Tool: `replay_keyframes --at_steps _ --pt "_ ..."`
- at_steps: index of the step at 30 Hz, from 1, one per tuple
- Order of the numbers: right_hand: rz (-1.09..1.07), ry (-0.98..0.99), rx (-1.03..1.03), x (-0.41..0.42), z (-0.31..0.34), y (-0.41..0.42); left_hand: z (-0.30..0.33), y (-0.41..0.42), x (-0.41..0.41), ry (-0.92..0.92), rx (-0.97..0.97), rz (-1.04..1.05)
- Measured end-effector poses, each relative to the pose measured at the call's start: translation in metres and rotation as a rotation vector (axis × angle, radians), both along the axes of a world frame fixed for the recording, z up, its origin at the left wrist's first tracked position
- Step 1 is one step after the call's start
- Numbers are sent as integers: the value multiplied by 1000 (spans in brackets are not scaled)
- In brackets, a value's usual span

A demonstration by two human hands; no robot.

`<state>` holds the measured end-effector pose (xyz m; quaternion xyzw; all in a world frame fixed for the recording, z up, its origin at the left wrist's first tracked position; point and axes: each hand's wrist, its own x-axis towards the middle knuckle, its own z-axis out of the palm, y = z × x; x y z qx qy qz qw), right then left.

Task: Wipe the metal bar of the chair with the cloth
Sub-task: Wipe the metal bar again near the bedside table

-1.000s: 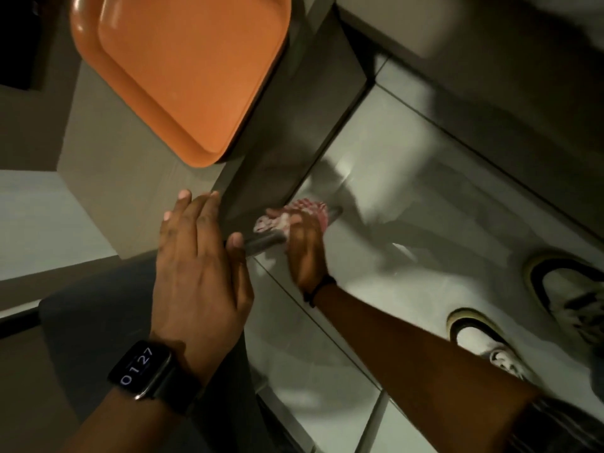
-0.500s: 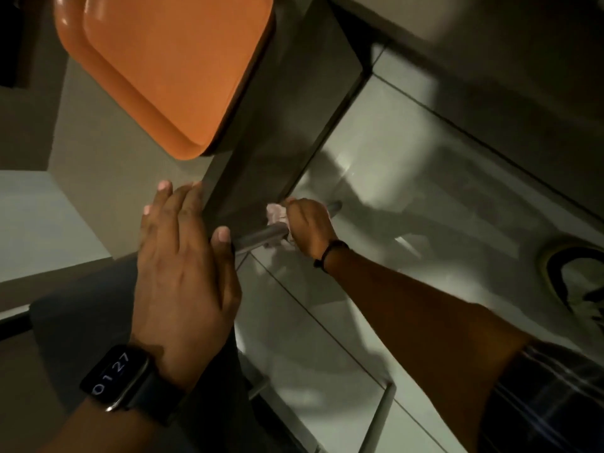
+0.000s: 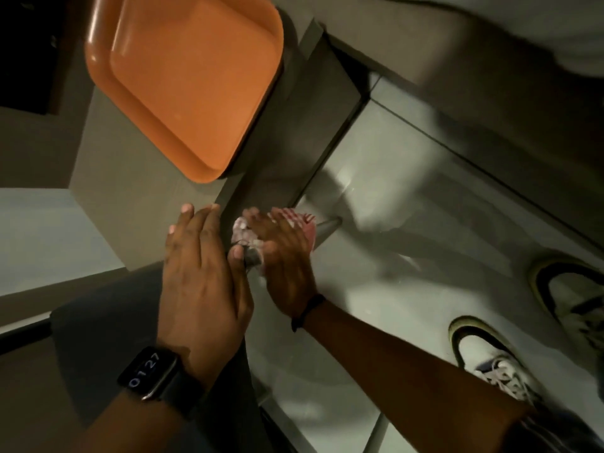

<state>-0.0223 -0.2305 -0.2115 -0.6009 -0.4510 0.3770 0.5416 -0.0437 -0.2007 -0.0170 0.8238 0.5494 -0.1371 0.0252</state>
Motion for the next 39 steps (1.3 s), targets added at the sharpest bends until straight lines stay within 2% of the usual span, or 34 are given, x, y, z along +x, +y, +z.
replay_keyframes --at_steps 2,5,9,13,15,18,21,22,26,28,32,39 --pt "-81 84 100 6 32 2 4 1 2 -1 -24 6" --pt "-58 71 -47 11 48 7 8 5 -1 -69 -82 31" --pt "0 6 -230 7 -2 7 9 12 -8 -56 -95 38" --pt "-6 79 -436 20 -64 12 3 8 -6 -33 -57 54" --pt "26 136 -462 31 -78 15 3 4 -5 -38 -37 55" --pt "-22 160 -399 30 -63 15 2 4 -3 -29 -24 65" --pt "-48 -105 -285 17 -25 9 4 5 0 -36 -32 74" --pt "-54 -125 -224 14 -7 9 7 6 0 -48 -50 76" --pt "-177 67 5 12 51 15 20 9 -11 -71 -135 119" --pt "-157 90 17 10 56 16 24 8 -15 -73 -143 140" --pt "-89 51 -203 10 17 12 20 4 -13 -104 -168 190" --pt "-11 111 -371 29 -100 14 11 0 -17 -167 -81 148"
